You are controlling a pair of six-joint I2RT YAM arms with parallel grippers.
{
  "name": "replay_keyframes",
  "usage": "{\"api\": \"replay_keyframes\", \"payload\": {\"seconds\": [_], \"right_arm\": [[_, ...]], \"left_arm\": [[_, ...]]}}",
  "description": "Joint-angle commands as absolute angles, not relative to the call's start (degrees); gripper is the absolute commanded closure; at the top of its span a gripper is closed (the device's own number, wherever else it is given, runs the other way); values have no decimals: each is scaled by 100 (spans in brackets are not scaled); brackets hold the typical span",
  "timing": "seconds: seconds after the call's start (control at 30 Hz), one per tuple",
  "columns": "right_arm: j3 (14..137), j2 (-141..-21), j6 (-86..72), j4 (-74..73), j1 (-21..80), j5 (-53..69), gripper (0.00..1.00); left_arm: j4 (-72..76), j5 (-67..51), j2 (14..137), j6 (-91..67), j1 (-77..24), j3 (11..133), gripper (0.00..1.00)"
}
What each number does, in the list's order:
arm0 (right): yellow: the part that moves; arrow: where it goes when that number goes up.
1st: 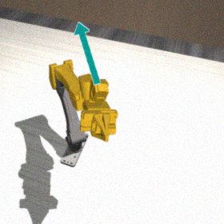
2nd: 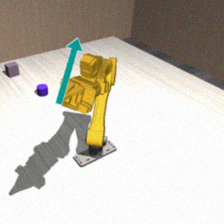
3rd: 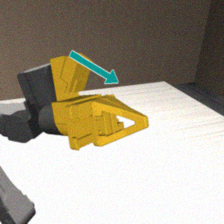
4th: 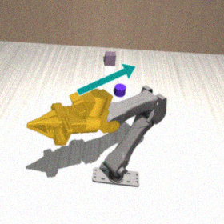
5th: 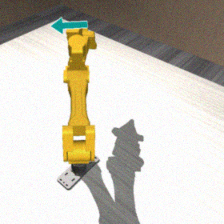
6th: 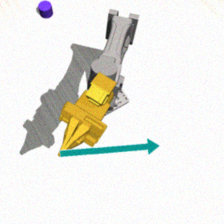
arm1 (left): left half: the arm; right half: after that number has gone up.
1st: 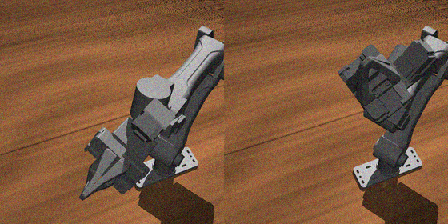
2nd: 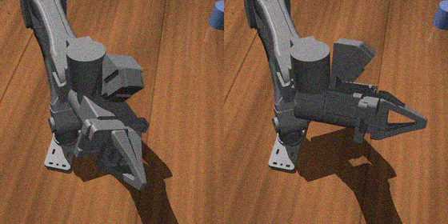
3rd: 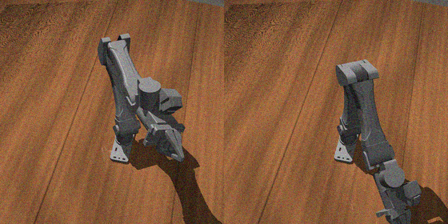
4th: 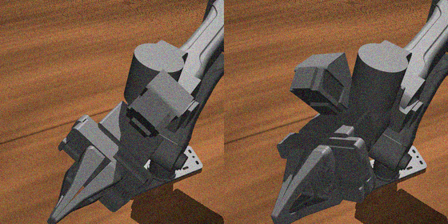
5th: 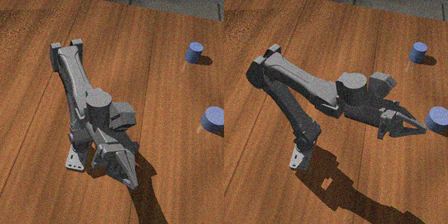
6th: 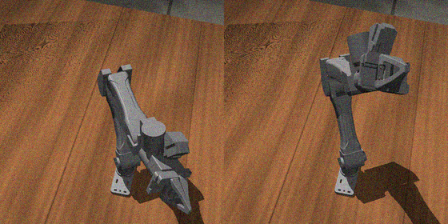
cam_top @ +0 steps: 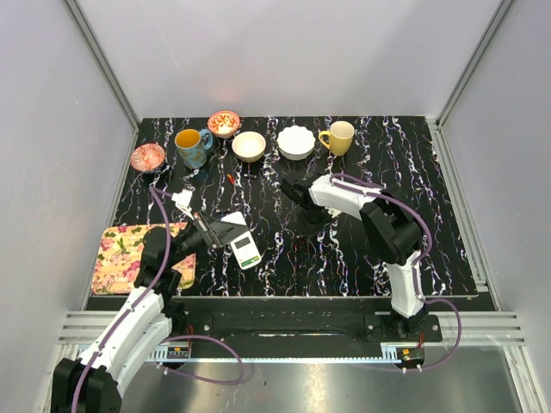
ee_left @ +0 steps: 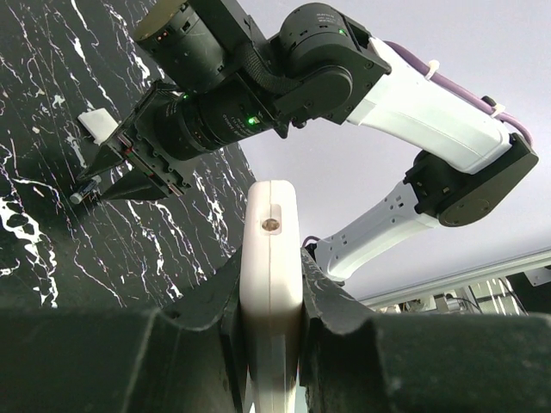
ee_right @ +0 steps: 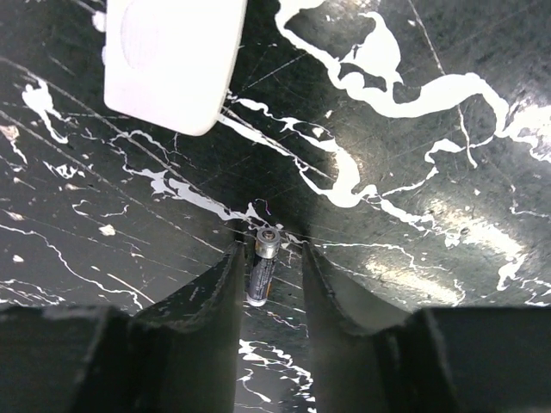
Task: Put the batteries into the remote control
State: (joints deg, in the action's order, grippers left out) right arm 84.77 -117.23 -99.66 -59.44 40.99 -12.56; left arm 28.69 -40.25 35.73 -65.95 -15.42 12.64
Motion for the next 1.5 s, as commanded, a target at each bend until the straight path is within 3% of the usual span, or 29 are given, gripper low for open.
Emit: {"api": "replay_keyframes", "payload": {"seconds": [0.0, 0.2, 0.27, 0.33, 0.43, 0.47, 0.63, 0.73, 1.1, 1.47], "right_arm": [[8648, -11303, -9318, -5880, 4157, -1721, 59], [8587, -10583, -7816, -5531, 4157, -2266, 41], [8230, -10146, -6763, -5065, 4148, -2355, 30], [7754, -9767, -4856, -3696, 4157, -2067, 27], [6577, -8923, -2680, -2007, 4166, -880, 2], [6157, -8616, -2367, -1821, 4166, -731, 0], [6318, -9033, -1294, -2415, 4175, -589, 0], [6276, -9167, -1082, -2435, 4384, -545, 9], [6600, -9922, -817, -2364, 4535, -465, 14], [6917, -10468, -949, -2408, 4526, -940, 26]], "left_arm": [[2962, -4069, 3516, -6486, -1573, 1564, 100], [2865, -4052, 3542, -6390, -1564, 1644, 100], [2795, -3982, 3525, -6363, -1564, 1661, 100], [2734, -3920, 3516, -6346, -1564, 1652, 100], [2716, -3763, 3489, -6346, -1564, 1609, 100], [2707, -3736, 3463, -6337, -1564, 1565, 100], [2689, -3534, 3428, -6311, -1564, 1389, 100], [2558, -3507, 3428, -6223, -1564, 1336, 100], [2276, -3419, 3287, -6100, -1564, 1283, 100], [2268, -3384, 3349, -6064, -1564, 1248, 100]]}}
